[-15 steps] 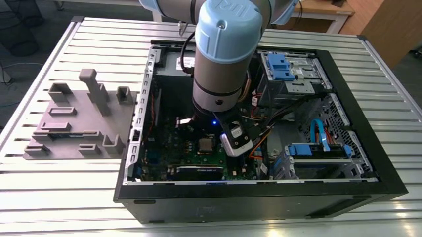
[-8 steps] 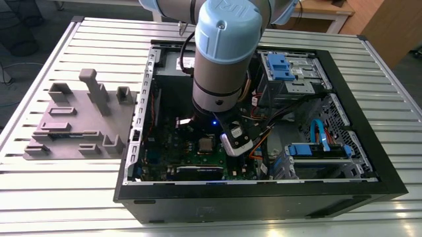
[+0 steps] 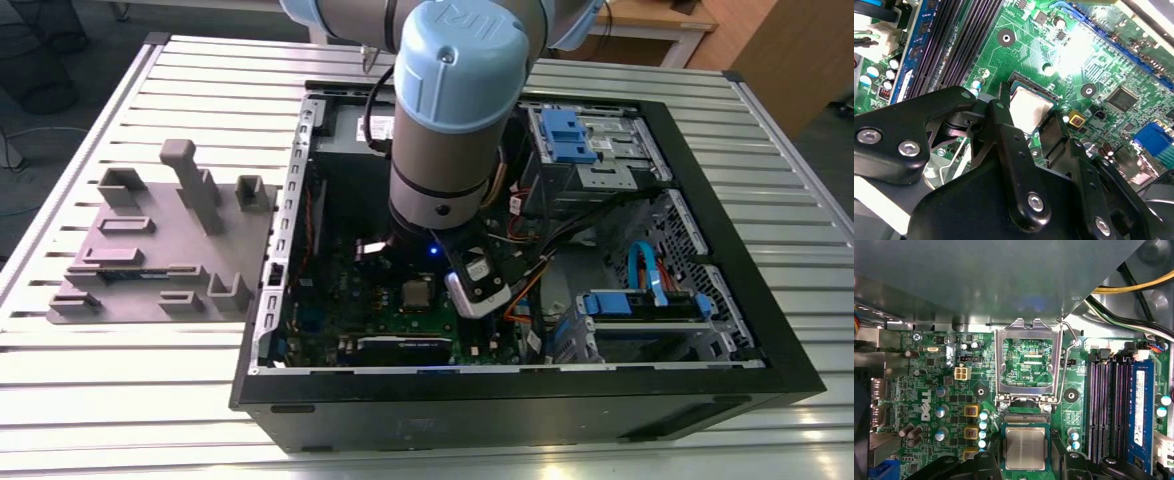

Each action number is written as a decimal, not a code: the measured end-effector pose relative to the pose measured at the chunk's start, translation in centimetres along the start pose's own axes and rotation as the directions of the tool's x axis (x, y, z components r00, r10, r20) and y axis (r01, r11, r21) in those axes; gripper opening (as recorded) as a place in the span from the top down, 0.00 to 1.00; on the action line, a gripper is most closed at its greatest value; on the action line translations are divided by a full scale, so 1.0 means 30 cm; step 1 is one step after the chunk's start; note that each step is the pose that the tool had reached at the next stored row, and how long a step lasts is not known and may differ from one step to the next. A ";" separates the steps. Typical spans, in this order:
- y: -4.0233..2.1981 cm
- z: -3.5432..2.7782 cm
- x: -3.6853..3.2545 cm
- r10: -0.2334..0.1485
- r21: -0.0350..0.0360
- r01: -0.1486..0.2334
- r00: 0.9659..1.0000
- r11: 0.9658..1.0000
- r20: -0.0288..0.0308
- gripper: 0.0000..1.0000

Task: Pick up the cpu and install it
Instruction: 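Place the cpu into insertion slot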

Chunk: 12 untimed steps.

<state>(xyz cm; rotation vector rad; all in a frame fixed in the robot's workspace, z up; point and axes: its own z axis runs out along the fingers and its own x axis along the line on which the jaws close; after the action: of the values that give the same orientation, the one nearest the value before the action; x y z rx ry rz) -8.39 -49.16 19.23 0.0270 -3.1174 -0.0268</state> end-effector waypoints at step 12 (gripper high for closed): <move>0.000 0.010 0.000 0.003 0.000 -0.003 1.000 1.000 0.000 0.53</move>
<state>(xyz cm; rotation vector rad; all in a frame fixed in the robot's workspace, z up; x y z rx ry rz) -8.39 -49.16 18.95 0.0227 -3.1174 -0.0266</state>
